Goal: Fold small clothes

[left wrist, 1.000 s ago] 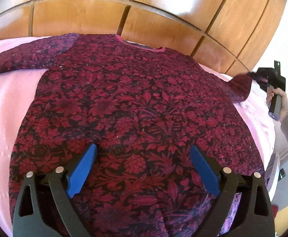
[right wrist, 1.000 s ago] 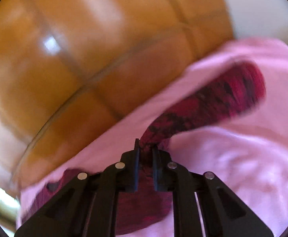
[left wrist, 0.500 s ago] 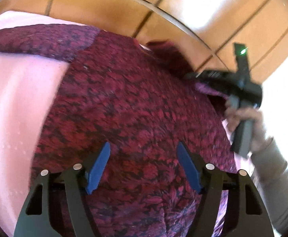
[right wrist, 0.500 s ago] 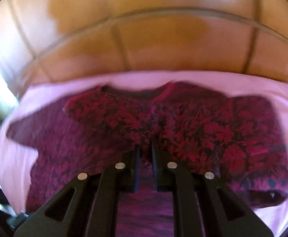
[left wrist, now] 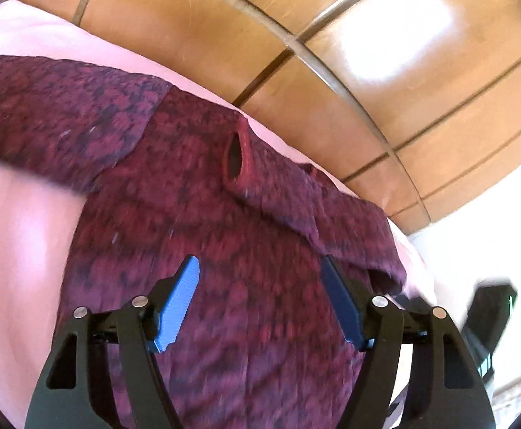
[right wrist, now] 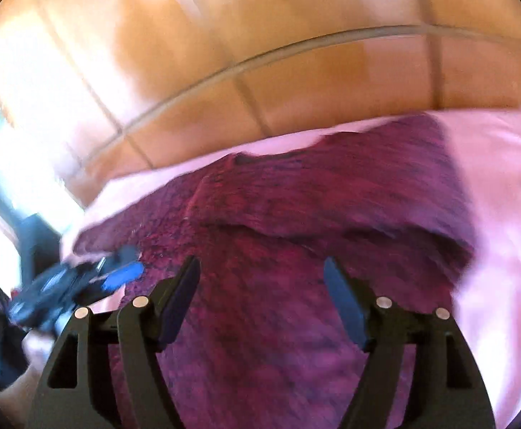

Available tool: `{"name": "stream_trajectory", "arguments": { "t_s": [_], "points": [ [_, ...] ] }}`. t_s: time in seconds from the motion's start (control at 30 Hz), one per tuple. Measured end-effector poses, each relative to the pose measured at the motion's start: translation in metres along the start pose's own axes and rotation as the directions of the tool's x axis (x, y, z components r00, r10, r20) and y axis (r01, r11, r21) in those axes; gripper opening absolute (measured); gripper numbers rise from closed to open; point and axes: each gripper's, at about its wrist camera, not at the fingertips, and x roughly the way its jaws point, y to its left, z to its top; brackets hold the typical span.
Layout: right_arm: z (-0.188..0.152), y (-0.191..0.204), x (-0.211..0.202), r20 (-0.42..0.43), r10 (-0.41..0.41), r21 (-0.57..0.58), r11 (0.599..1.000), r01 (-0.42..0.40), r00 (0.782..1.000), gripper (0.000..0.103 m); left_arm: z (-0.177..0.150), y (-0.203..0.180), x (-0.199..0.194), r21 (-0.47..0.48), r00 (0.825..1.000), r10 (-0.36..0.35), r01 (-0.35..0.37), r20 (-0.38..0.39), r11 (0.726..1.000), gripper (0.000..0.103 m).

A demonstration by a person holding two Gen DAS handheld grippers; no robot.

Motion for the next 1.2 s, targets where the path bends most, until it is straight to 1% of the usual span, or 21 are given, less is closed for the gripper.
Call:
{"name": "stream_trajectory", "arguments": {
  "t_s": [0.07,0.13,0.23,0.27,0.3,0.33,0.37,0.4,0.43,0.47,0.57,0.63,0.7,0.77,0.83,0.9,0.93,0.97,1.03,1.1,1.2],
  "points": [
    [-0.011,-0.033,-0.026,0.035,0.000,0.103,0.995,-0.004,0.999,0.072,0.015,-0.004,0.016,-0.008,1.000,0.012,-0.013,-0.011,1.000,0.070],
    [-0.018,-0.055,-0.046,0.053,-0.025,0.177,0.984,0.015,0.998,0.074,0.028,-0.005,0.033,-0.014,1.000,0.022,-0.022,-0.021,1.000,0.070],
    [-0.029,-0.090,-0.067,0.095,-0.053,0.296,0.955,0.023,0.994,0.073,0.044,-0.008,0.054,-0.040,0.999,0.034,-0.035,-0.037,0.999,0.070],
    [-0.031,-0.101,-0.072,0.109,-0.069,0.330,0.944,0.029,0.992,0.073,0.049,-0.010,0.062,-0.041,0.998,0.050,-0.051,-0.038,0.998,0.070],
    [-0.030,-0.107,-0.073,0.115,-0.079,0.351,0.936,0.034,0.990,0.072,0.051,-0.011,0.065,-0.042,0.998,0.057,-0.058,-0.039,0.997,0.063],
    [-0.029,-0.112,-0.073,0.119,-0.084,0.371,0.928,0.035,0.989,0.070,0.053,-0.012,0.070,-0.040,0.997,0.056,-0.058,-0.045,0.998,0.045],
    [-0.026,-0.118,-0.072,0.128,-0.084,0.393,0.919,0.027,0.988,0.069,0.055,-0.014,0.075,-0.028,0.996,0.076,-0.077,-0.050,0.997,0.033],
    [-0.025,-0.121,-0.076,0.133,-0.085,0.404,0.914,0.024,0.987,0.068,0.059,-0.015,0.079,-0.017,0.994,0.093,-0.094,-0.052,0.995,0.008],
    [-0.022,-0.122,-0.073,0.133,-0.089,0.413,0.910,0.026,0.987,0.065,0.061,-0.014,0.076,-0.026,0.996,0.075,-0.077,-0.050,0.997,0.008],
    [-0.018,-0.122,-0.070,0.133,-0.091,0.418,0.908,0.028,0.987,0.064,0.062,-0.015,0.069,-0.027,0.997,0.071,-0.071,-0.021,0.997,0.008],
    [-0.004,-0.116,-0.062,0.150,-0.076,0.401,0.916,0.009,0.986,0.062,0.062,-0.015,0.046,0.008,0.996,0.076,-0.076,0.036,0.997,0.007],
    [0.007,-0.104,-0.047,0.141,-0.054,0.366,0.930,-0.002,0.989,0.059,0.059,-0.013,0.030,0.037,0.993,0.097,-0.100,0.065,0.994,0.007],
    [0.016,-0.089,-0.027,0.102,-0.045,0.317,0.948,0.010,0.994,0.058,0.057,-0.008,0.020,0.057,0.989,0.127,-0.132,0.078,0.990,0.007],
    [0.019,-0.079,-0.006,0.053,-0.065,0.275,0.960,0.048,0.996,0.055,0.058,0.003,0.014,0.054,0.983,0.161,-0.166,0.091,0.985,0.007],
    [0.019,-0.071,0.015,-0.003,-0.128,0.227,0.966,0.125,0.992,0.050,0.057,0.011,0.010,0.046,0.977,0.189,-0.194,0.101,0.980,0.007],
    [0.016,-0.072,0.036,-0.066,-0.176,0.206,0.961,0.186,0.982,0.046,0.058,0.022,0.009,0.032,0.972,0.214,-0.217,0.095,0.976,0.007],
    [0.014,-0.073,0.042,-0.065,-0.187,0.199,0.960,0.196,0.980,0.046,0.057,0.027,0.012,0.024,0.971,0.224,-0.227,0.082,0.974,0.007],
    [0.013,-0.071,0.043,-0.052,-0.201,0.171,0.963,0.207,0.978,0.046,0.052,0.030,0.015,0.035,0.968,0.240,-0.243,0.071,0.969,0.007],
    [0.012,-0.069,0.040,-0.054,-0.207,0.161,0.964,0.213,0.977,0.046,0.042,0.032,0.019,0.059,0.962,0.265,-0.269,0.065,0.961,0.007],
    [0.015,-0.065,0.036,-0.059,-0.220,0.148,0.963,0.227,0.974,0.046,0.036,0.033,0.015,0.064,0.962,0.263,-0.268,0.077,0.961,0.007],
    [0.024,-0.044,0.019,0.000,-0.207,0.128,0.970,0.205,0.978,0.056,0.037,0.039,0.012,0.061,0.960,0.268,-0.273,0.086,0.960,0.007]
  ]
}}
